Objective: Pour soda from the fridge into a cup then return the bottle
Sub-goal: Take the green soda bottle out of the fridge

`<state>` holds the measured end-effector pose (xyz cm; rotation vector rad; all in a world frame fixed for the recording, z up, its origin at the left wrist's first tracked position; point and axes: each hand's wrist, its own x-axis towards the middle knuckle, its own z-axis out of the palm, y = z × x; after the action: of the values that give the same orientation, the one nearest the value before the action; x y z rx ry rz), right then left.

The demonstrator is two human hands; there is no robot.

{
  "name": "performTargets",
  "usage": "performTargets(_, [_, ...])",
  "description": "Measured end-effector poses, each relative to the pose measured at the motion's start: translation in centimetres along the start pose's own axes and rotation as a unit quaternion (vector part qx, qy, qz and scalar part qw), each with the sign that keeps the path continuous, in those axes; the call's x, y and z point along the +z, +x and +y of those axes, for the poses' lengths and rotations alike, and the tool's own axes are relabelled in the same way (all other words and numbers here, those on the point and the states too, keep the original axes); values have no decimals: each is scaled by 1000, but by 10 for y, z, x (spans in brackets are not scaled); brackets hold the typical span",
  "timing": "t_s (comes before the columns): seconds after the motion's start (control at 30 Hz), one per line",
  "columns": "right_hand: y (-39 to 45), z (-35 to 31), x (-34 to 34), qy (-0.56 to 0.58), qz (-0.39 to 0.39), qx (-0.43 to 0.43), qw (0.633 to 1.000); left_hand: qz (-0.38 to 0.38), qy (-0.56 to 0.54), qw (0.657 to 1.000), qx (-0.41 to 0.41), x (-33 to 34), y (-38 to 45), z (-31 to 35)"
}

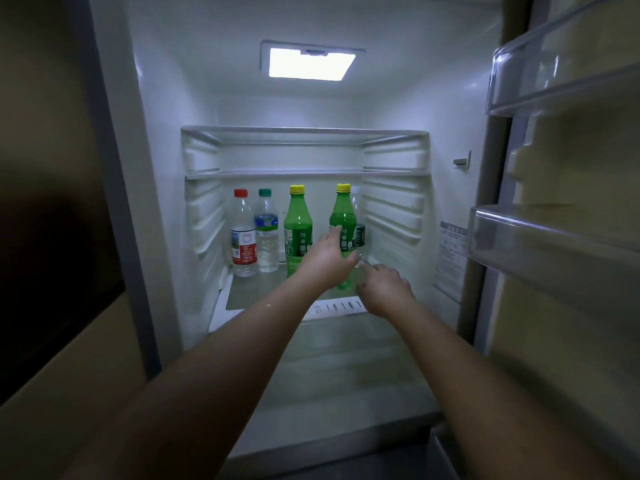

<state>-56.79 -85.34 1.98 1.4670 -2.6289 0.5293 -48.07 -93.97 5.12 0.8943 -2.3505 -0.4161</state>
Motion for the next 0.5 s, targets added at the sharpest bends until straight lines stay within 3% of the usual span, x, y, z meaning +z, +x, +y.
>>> performTargets(0.13, [14, 0, 6, 138, -3, 20, 990, 4, -69, 995, -69, 4, 33, 8])
performTargets(0.27, [16, -6, 8, 314, 5, 33, 949, 44, -151, 980, -119, 12, 67, 9])
performTargets(0.5, [28, -7, 19, 435, -11, 94, 895, 81, -226, 960, -141, 27, 104, 5])
